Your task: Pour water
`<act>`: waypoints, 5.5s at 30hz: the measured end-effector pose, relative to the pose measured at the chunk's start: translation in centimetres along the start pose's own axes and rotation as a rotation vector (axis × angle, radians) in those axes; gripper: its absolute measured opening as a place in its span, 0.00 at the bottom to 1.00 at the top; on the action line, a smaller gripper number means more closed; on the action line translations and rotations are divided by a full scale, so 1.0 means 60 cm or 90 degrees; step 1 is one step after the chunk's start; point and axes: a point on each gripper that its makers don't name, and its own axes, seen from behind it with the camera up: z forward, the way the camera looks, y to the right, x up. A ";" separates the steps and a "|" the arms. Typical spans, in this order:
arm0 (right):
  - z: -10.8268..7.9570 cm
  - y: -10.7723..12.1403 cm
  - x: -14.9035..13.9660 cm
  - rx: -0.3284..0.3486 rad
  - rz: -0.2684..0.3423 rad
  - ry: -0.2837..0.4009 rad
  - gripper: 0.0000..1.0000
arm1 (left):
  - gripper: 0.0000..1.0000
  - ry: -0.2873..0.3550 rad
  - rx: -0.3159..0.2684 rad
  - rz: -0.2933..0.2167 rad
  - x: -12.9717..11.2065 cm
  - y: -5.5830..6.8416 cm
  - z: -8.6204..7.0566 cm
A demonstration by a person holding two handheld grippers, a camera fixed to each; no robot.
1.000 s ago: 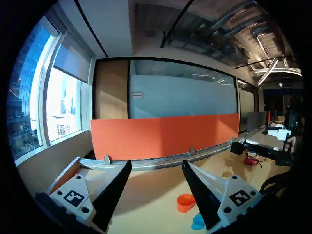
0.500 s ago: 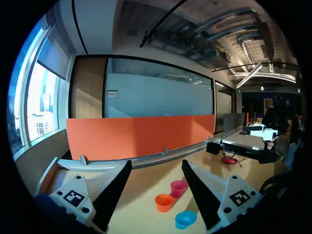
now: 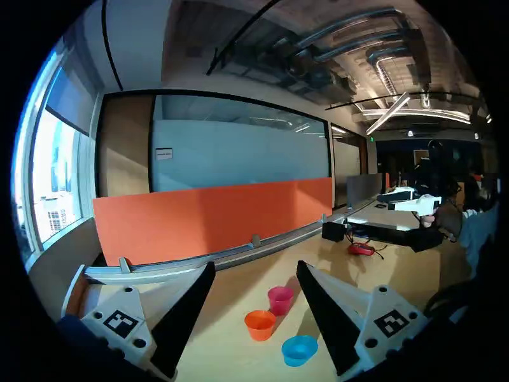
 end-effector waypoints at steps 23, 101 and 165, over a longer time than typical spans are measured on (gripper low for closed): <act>0.010 -0.046 -0.133 0.081 -0.036 -0.126 1.00 | 0.95 -0.068 -0.044 0.013 -0.114 0.011 -0.010; 0.063 -0.099 -0.494 0.174 -0.037 -0.362 1.00 | 0.96 -0.330 -0.221 0.060 -0.481 0.149 0.098; 0.086 -0.107 -0.329 0.138 -0.052 -0.231 0.92 | 0.85 -0.213 -0.165 0.072 -0.322 0.140 0.113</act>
